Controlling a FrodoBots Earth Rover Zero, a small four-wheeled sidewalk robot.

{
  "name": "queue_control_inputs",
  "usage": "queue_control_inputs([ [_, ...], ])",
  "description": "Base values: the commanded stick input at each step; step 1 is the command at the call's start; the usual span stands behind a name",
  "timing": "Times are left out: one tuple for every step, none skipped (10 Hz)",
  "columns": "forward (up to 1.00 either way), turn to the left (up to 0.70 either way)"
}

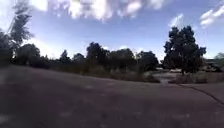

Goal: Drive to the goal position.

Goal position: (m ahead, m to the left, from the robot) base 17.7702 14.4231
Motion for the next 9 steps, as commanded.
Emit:
queue_control_inputs([
  [0.00, 1.00],
  [0.00, 1.00],
  [0.00, 0.94],
  [0.00, 0.54],
  [1.00, 0.00],
  [1.00, 0.00],
  [1.00, 0.00],
  [1.00, 0.00],
  [1.00, 0.00],
])
